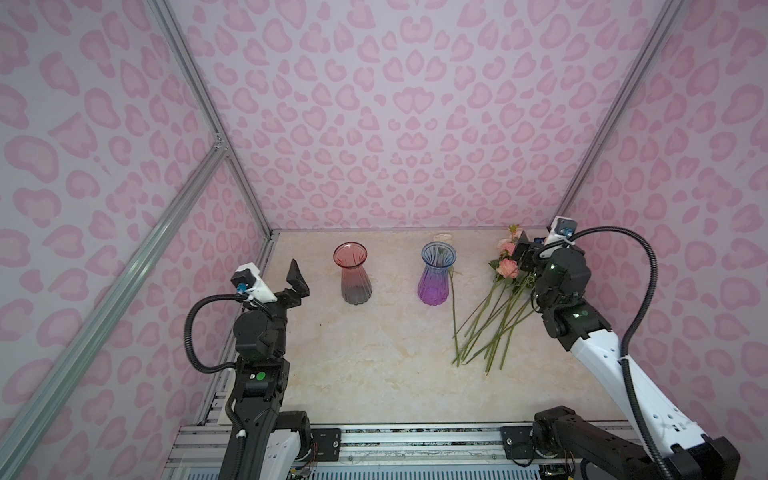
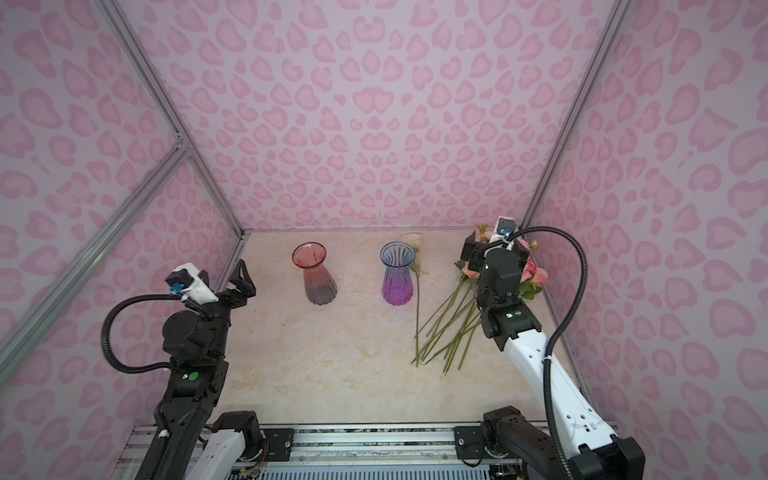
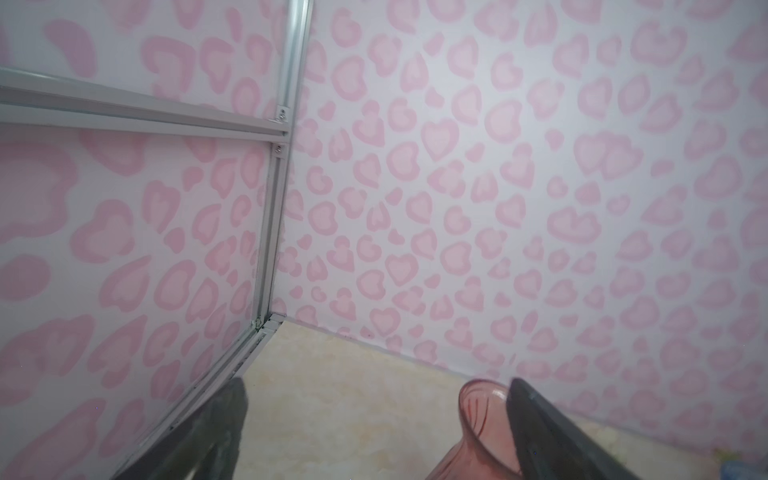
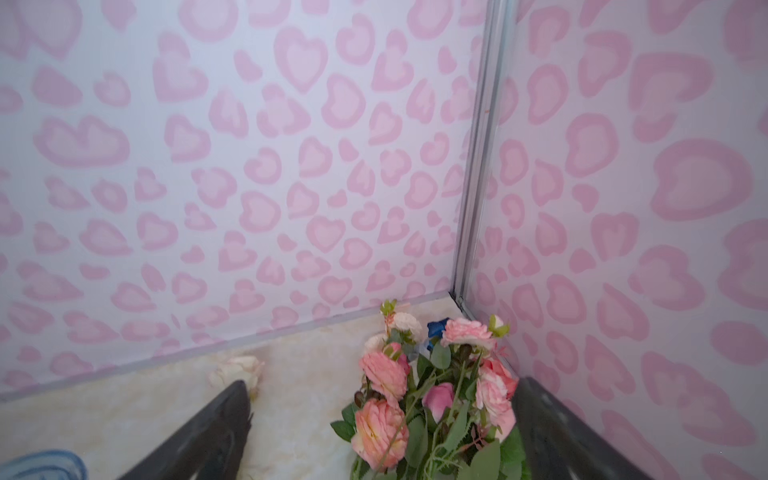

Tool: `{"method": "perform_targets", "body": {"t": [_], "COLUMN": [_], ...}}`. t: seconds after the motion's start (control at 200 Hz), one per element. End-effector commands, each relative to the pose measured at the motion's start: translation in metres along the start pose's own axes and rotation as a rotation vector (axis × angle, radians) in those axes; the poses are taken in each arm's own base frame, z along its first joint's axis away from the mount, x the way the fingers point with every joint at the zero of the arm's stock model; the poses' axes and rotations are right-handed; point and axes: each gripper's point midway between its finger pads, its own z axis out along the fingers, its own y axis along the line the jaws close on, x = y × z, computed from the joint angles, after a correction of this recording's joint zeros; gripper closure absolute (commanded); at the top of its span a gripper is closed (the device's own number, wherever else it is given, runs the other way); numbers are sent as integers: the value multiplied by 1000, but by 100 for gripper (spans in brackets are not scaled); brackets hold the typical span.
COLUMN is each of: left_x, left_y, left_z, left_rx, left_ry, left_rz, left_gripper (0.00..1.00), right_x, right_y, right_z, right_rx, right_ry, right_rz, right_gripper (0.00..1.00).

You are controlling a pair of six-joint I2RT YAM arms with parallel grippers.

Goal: Arrange the flowers into the vase

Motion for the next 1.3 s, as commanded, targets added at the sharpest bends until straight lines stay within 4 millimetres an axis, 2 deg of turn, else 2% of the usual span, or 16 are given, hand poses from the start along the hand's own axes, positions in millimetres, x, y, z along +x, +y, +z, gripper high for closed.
{"method": "perform_targets", "body": {"t": [0.0,0.04,0.085,0.14,0.175,0.24,0.275,0.34,0.38,0.415,0.58,0.665,0.77,0.87,1.065,1.295], "left_x": [42,45,44,52,57,71,80,97,107,117,154,168,177,181,188,186], "left_y": [39,26,10,8,4,-1,-2,-12,-19,-20,-22,-26,-28,-24,-21,-26], "left_z": [-28,-32,-33,-38,-39,-40,-41,-40,-39,-38,-43,-49,-56,-64,-71,-69], "left_rx": [-274,-208,-101,-89,-66,-52,-56,-11,40,46,51,70,93,88,90,120], "left_ry": [230,283,301,325,346,426,481,580,630,668,840,896,936,942,938,936], "left_rz": [-386,-382,-342,-398,-402,-406,-404,-374,-352,-343,-357,-398,-402,-385,-408,-412], "left_gripper": [2,2,2,3,3,2,0,10,19,23,25,25,25,24,21,20], "right_x": [37,34,28,24,33,45,57,72,73,78,98,119,138,150,167,193], "right_y": [-1,-10,-3,12,21,37,44,62,78,92,150,174,182,192,188,193], "right_z": [-16,-21,-24,-27,-22,-14,-5,2,6,9,25,32,43,43,46,47], "right_rx": [-36,-7,-127,-277,-302,-307,-285,-265,-284,-304,-387,-420,-385,-407,-368,-370], "right_ry": [221,215,190,250,350,484,553,655,682,720,828,894,932,971,998,1070], "right_rz": [134,299,383,441,426,322,262,155,108,84,34,2,-34,-43,-84,-87], "right_gripper": [0,2,4,26,37,39,47,54,55,55,47,44,44,46,48,61]}}
